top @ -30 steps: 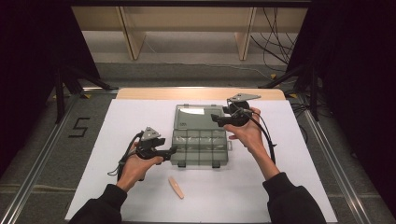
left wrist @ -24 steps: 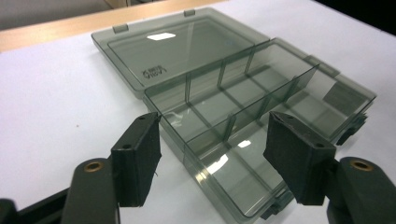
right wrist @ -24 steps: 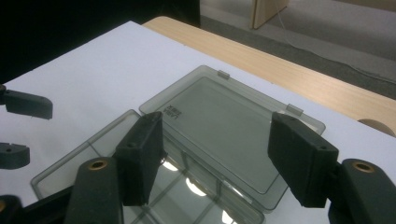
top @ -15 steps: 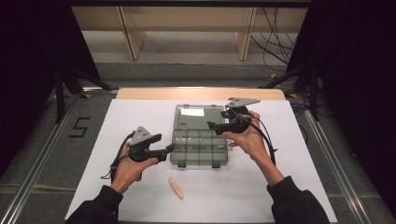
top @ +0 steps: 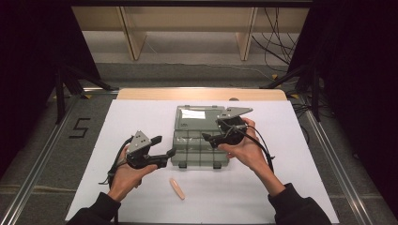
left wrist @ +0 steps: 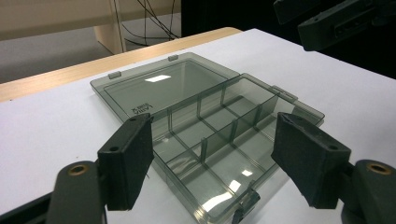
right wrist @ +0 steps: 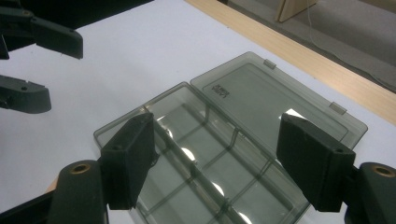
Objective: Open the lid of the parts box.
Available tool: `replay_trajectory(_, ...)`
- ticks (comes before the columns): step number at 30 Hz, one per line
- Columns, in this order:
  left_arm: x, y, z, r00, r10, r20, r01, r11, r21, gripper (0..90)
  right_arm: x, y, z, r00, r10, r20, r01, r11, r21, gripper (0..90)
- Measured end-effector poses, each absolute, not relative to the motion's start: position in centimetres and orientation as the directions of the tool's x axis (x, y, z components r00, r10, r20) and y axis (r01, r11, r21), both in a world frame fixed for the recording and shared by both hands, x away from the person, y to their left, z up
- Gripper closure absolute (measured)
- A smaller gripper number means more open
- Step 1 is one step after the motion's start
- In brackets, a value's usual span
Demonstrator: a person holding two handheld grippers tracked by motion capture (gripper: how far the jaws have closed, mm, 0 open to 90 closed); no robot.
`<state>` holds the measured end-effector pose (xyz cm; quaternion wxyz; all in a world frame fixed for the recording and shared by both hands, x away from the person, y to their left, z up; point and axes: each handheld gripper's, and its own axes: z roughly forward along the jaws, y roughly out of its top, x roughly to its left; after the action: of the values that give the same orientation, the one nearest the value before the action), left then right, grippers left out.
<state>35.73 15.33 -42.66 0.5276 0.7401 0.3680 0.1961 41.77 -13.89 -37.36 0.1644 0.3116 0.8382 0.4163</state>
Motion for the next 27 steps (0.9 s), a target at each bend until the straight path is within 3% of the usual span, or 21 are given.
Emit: replay_trajectory(27, 33.4, 16.1, -42.7, 0.634, 0.769, -0.082, 0.322, -0.167, 0.932, 23.0, 38.3, -10.6, -39.2, -0.830, 0.557, -0.024, 0.359, 0.569, 0.740, 21.7)
